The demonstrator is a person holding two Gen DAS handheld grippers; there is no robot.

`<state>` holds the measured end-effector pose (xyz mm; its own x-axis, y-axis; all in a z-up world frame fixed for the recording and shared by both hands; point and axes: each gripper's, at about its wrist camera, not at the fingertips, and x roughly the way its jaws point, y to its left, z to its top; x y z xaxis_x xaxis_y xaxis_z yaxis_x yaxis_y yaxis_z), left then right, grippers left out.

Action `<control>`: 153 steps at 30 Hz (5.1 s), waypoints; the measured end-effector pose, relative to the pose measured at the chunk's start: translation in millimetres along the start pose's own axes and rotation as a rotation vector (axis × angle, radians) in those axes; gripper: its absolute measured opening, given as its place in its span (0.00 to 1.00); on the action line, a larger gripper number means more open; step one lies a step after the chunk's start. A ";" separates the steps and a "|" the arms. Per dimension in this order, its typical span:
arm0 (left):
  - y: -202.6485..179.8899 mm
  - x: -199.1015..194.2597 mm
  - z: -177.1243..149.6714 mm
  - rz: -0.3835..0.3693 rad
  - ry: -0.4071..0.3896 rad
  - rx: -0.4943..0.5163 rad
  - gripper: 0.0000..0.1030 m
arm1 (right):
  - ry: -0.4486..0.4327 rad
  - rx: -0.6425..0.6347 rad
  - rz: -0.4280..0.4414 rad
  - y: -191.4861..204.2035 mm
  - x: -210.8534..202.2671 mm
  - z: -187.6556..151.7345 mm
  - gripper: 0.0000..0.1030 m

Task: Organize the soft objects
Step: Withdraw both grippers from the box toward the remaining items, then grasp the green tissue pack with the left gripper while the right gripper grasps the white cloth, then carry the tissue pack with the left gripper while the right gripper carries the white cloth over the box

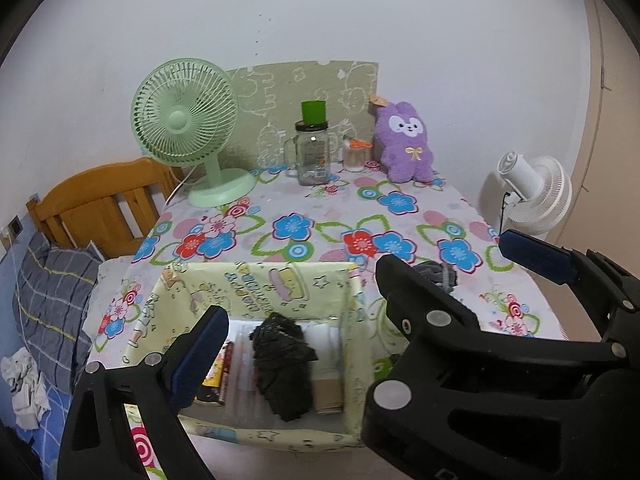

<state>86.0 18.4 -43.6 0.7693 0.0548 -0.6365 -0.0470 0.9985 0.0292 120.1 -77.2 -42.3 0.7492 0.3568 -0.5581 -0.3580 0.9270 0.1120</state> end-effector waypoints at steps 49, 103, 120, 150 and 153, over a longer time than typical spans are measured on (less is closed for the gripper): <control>-110.3 17.6 -43.4 -0.120 0.004 0.099 0.98 | -0.057 0.061 -0.185 -100.4 -32.6 -64.9 0.99; -89.1 100.9 -79.4 0.028 0.221 -0.018 0.73 | 0.206 0.139 -0.141 -112.3 67.3 -103.3 0.99; -95.5 101.9 -78.1 0.007 0.209 0.035 0.71 | 0.269 0.161 -0.155 -115.7 79.1 -108.6 0.68; -109.1 39.2 -54.2 -0.080 0.086 0.088 0.71 | 0.154 0.154 -0.171 -108.6 8.6 -81.4 0.31; -108.5 28.8 -49.7 -0.081 0.065 0.097 0.71 | 0.135 0.145 -0.179 -104.6 -1.3 -75.8 0.31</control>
<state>81.6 -88.7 -103.4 0.7251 -0.0236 -0.6883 0.0780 0.9958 0.0479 114.3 -183.4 -115.6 0.7085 0.1760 -0.6834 -0.1356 0.9843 0.1129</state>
